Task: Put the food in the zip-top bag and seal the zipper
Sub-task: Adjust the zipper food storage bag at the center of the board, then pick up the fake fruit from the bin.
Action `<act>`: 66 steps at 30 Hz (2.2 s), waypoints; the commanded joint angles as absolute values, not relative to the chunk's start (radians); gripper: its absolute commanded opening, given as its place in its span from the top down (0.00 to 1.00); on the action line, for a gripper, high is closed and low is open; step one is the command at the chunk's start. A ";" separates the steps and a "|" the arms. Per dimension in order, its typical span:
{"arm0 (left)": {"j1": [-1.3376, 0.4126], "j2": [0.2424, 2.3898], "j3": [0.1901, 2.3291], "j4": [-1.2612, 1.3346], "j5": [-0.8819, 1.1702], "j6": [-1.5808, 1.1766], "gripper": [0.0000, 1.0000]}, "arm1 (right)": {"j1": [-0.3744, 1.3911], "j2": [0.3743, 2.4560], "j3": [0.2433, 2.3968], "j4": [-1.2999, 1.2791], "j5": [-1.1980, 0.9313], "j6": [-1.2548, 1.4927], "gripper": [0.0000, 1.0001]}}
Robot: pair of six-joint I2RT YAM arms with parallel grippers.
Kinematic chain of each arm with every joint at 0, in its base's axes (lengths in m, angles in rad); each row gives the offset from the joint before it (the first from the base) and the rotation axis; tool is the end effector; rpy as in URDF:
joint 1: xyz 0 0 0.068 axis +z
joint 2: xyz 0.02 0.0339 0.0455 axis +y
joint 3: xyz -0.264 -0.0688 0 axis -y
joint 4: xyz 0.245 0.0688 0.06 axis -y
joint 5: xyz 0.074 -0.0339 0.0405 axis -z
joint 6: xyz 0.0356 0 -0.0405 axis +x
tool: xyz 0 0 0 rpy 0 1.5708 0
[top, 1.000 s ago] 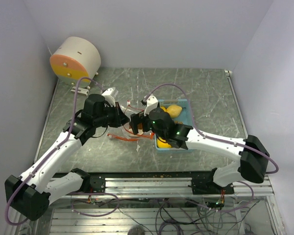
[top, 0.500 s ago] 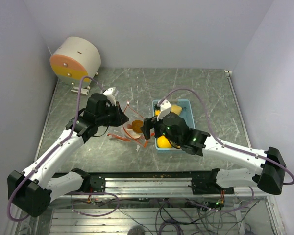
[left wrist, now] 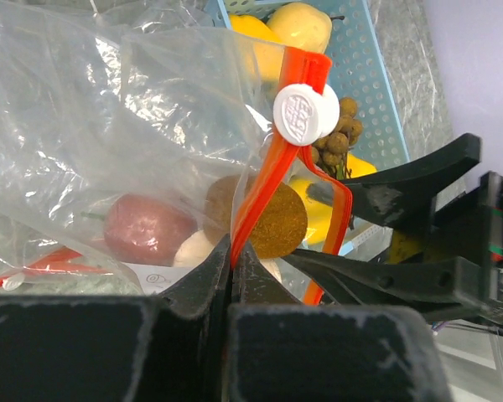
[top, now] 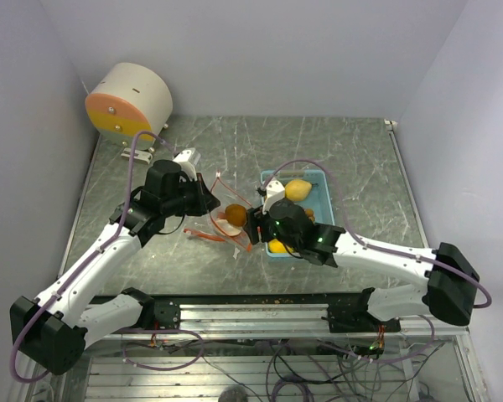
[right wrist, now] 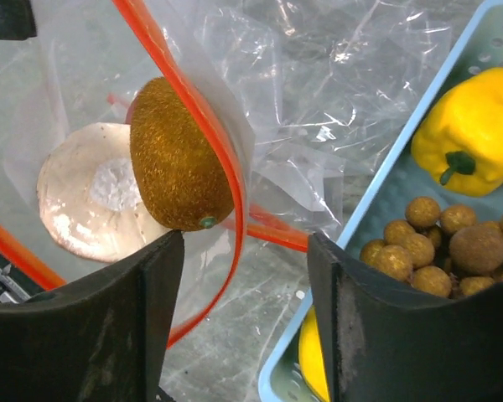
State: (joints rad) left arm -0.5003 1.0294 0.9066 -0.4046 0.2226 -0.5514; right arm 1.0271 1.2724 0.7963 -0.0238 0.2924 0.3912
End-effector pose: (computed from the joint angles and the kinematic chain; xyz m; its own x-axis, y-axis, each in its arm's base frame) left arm 0.1966 -0.1165 0.3146 -0.7089 -0.1947 -0.6778 0.3097 0.7775 -0.5473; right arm 0.1549 0.2365 0.2551 -0.4918 -0.1078 -0.8640 -0.5420 0.8145 0.2069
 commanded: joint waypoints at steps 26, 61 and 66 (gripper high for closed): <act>-0.506 0.938 1.238 -0.881 -0.162 -0.384 0.93 | 0.957 1.492 1.258 -0.095 0.050 0.238 1.00; -0.506 1.020 0.928 -0.543 0.018 -0.430 0.93 | 0.655 1.265 0.755 -0.332 0.218 0.557 0.00; -0.506 1.010 0.927 -0.553 0.013 -0.424 0.93 | 0.653 1.315 0.745 -0.305 0.216 0.569 0.07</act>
State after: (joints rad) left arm -0.5011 1.0328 0.9138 -0.5549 -0.0090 -0.4408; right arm 0.6601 1.2854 0.7563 -0.3550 0.2325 0.5434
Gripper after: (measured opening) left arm 0.078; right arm 0.947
